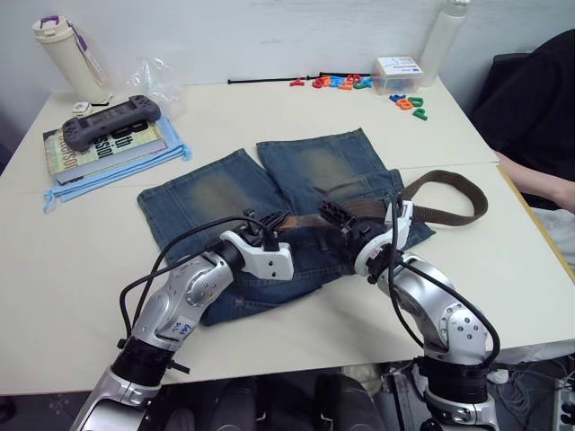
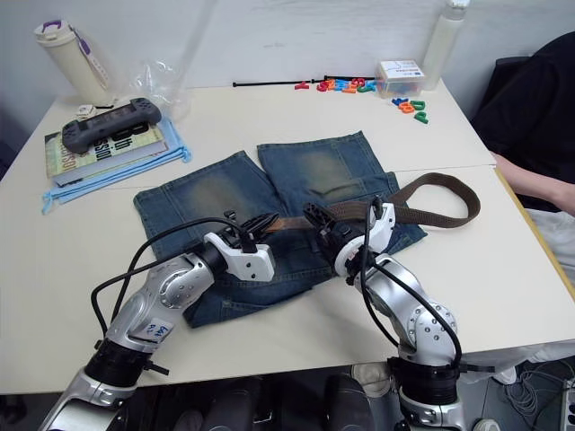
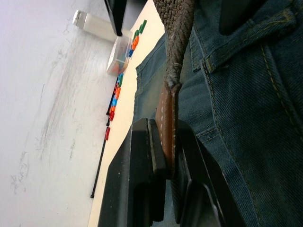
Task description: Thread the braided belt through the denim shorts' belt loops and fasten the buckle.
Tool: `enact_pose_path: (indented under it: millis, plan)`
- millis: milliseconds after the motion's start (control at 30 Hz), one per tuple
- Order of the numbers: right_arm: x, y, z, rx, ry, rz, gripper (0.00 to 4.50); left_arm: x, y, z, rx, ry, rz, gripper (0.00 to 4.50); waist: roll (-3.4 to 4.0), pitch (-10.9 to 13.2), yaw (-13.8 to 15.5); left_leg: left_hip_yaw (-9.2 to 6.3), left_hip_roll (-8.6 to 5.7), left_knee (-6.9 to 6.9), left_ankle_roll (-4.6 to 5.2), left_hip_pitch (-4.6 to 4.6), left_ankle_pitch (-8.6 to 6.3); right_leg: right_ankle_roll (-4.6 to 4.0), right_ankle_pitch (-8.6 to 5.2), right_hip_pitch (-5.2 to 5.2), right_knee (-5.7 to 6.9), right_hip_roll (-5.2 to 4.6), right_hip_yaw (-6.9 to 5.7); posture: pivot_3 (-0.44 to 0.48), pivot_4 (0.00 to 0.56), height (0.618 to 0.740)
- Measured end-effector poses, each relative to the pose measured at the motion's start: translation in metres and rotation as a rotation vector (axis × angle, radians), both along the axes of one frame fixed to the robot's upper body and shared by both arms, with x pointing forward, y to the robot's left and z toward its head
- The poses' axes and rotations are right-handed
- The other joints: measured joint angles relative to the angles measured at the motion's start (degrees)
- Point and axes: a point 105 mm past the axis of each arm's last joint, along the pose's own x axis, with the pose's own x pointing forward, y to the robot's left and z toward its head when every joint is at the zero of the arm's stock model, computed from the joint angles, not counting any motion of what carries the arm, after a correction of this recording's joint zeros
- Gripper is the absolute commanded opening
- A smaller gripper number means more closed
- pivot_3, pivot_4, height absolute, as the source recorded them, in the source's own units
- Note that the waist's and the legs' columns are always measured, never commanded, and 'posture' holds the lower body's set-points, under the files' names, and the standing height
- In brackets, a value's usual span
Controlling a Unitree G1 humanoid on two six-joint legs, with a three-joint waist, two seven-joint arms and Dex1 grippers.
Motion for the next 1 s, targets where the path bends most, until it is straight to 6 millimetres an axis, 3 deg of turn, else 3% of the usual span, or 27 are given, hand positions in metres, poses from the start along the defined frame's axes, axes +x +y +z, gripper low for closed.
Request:
enact_pose_path:
  millis: [33,133,367,400,533,667,833,1000]
  plan:
    - [0.0,0.0,0.0,0.001,-0.002,-0.004,4.44,0.0,0.0,0.0,0.0,-0.001,0.0,0.0,0.0,0.0,0.0,0.0,0.0,0.0,0.0,0.0,0.0,0.0,0.0,0.0,0.0,0.0,0.0,0.0,0.15,0.717]
    - [0.001,-0.001,0.001,0.005,-0.005,-0.015,3.67,0.0,0.0,0.0,-0.001,-0.001,0.0,0.0,0.0,0.0,0.0,0.0,0.0,0.0,0.0,0.0,0.0,0.0,0.0,0.0,0.0,0.0,0.01,0.0,0.15,0.717]
    - [0.004,-0.003,0.003,0.036,-0.017,-0.042,0.19,-0.001,-0.001,0.001,0.0,-0.009,-0.012,0.0,0.0,0.0,0.0,0.0,0.0,0.0,0.0,0.0,0.0,0.0,0.0,-0.01,0.01,0.0,0.01,0.0,0.15,0.717]
    - [0.004,-0.003,0.004,0.042,-0.021,-0.044,0.03,-0.001,-0.002,0.001,0.0,-0.01,-0.013,0.0,0.0,0.0,0.0,0.0,0.0,-0.01,0.0,0.0,0.0,0.0,0.0,-0.01,0.01,0.0,0.01,0.0,0.15,0.717]
    - [0.004,-0.002,0.005,0.052,-0.027,-0.043,0.03,-0.002,-0.001,0.002,-0.006,-0.014,-0.02,0.0,0.0,0.0,-0.01,0.0,0.0,-0.01,0.0,0.0,-0.01,0.0,0.0,-0.01,0.0,0.0,0.01,0.0,0.15,0.717]
    - [0.004,-0.003,0.005,0.048,-0.032,-0.051,0.0,-0.005,-0.004,0.006,-0.057,0.01,-0.054,1.86,0.0,0.0,-0.02,0.0,0.0,-0.01,0.0,0.0,0.0,0.0,0.0,-0.02,0.01,0.0,0.02,0.0,0.15,0.717]
    - [0.006,-0.01,0.005,0.028,-0.039,-0.068,0.0,-0.017,-0.005,0.002,-0.241,0.242,-0.141,4.09,0.01,0.0,-0.18,0.0,0.0,0.01,-0.04,-0.01,0.02,0.0,0.0,-0.01,0.0,0.0,0.02,0.0,0.15,0.717]
    - [0.008,-0.04,0.016,-0.018,-0.088,-0.105,0.0,-0.049,0.005,-0.006,-0.406,0.547,-0.287,4.09,0.02,0.0,-0.98,-0.01,0.01,0.01,-0.07,0.0,0.04,-0.01,-0.01,0.0,0.01,0.0,0.02,0.0,0.15,0.717]
